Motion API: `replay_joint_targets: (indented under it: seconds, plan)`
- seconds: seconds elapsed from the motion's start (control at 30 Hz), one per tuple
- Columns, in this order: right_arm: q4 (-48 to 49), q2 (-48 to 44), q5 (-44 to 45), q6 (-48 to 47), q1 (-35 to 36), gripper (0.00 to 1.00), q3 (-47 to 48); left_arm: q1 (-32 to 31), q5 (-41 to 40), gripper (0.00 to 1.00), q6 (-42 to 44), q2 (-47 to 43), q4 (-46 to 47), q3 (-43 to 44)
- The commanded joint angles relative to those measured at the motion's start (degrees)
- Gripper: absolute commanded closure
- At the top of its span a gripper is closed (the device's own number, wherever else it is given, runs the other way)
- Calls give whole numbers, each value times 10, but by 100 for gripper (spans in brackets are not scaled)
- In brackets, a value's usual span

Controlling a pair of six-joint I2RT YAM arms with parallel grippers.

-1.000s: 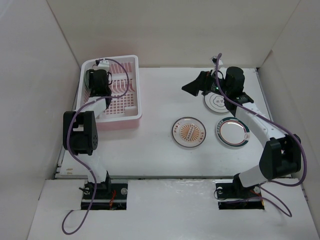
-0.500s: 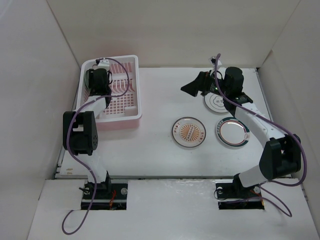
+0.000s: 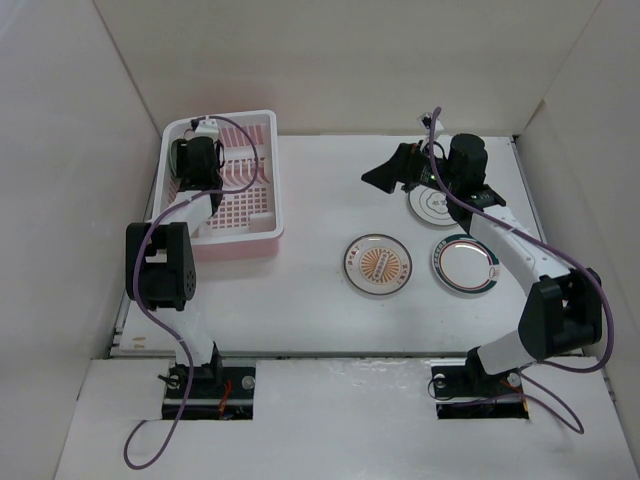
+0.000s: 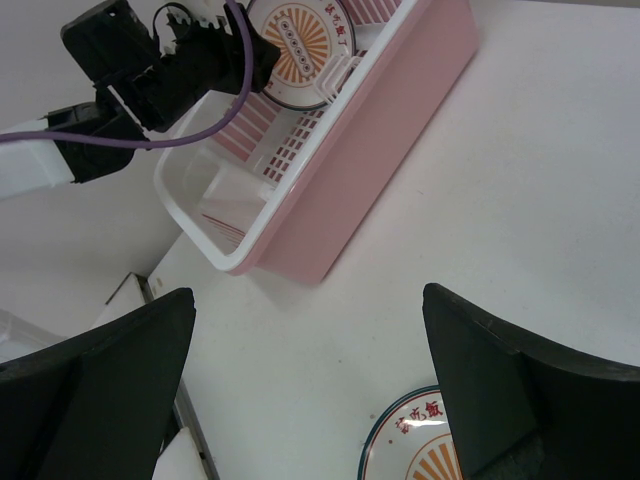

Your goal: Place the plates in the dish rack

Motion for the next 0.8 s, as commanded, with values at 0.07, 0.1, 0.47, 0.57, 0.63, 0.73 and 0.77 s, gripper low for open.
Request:
replay_joint_targets:
  seconds: [0.07, 0.1, 0.47, 0.57, 0.63, 0.73, 0.77]
  plan:
    - [15, -18, -13, -11, 4, 0, 26, 2, 0, 52, -17, -33, -10, 30]
    - [15, -18, -13, -11, 4, 0, 26, 2, 0, 55, -23, -28, -15, 30]
    - [15, -23, -13, -11, 4, 0, 21, 2, -8, 43, -33, -23, -20, 30]
    - [15, -23, -13, -11, 4, 0, 21, 2, -8, 40, -28, -28, -20, 30]
    - [15, -23, -13, -11, 4, 0, 21, -4, -8, 38, -28, -34, -26, 30]
    - [15, -18, -13, -11, 4, 0, 26, -10, -31, 37, -22, -40, -36, 41]
    - [15, -12, -18, -11, 4, 0, 26, -18, -36, 35, -14, -40, -42, 47]
